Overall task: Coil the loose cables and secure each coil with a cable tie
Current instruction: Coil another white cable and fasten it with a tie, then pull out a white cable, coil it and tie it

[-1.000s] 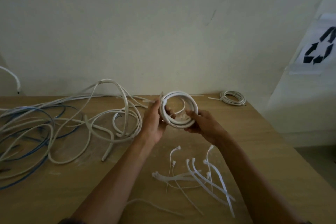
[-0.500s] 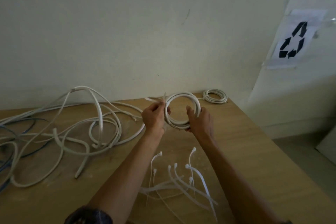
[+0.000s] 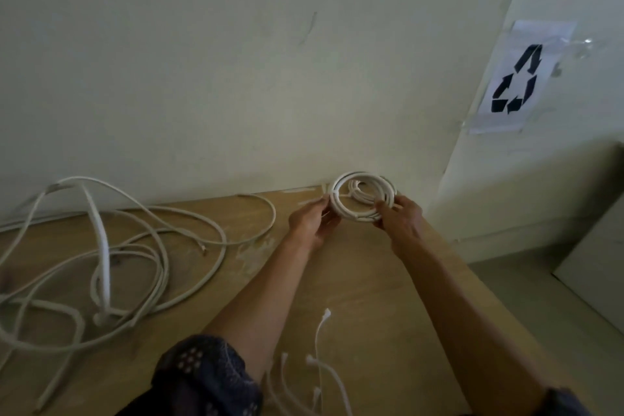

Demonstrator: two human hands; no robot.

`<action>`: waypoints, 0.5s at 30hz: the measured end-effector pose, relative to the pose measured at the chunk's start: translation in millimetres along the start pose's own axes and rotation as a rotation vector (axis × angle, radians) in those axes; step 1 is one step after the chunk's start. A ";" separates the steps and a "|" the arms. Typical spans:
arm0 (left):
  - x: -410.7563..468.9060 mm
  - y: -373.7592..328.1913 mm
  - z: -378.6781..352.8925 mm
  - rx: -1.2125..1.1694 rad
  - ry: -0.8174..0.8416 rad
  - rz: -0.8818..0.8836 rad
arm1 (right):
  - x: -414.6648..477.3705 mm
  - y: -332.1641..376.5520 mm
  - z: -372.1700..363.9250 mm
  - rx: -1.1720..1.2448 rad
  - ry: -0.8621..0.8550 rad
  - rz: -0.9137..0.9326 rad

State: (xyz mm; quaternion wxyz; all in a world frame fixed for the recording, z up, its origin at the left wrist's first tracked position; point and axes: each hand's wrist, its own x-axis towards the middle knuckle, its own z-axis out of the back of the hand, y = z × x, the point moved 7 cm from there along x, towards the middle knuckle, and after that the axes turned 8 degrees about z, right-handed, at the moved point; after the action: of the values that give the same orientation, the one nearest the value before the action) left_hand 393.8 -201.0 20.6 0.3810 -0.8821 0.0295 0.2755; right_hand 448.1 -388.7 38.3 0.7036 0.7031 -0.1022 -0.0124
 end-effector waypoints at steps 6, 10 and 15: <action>34.8 2.4 -47.3 0.272 0.115 -0.059 | 70.7 4.6 25.5 -0.276 -0.110 0.080; 45.9 4.2 -38.5 0.526 0.116 -0.147 | 88.5 -8.8 25.4 -0.533 -0.017 0.115; 44.6 5.2 -32.4 0.844 0.123 -0.304 | 89.3 -8.9 18.0 -0.581 0.035 0.173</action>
State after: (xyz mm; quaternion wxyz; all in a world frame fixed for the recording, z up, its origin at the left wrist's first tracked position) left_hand 445.2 -220.0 12.6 0.7408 -0.6587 0.0319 0.1272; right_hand 533.7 -421.0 40.7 0.8753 0.4612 -0.1418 0.0313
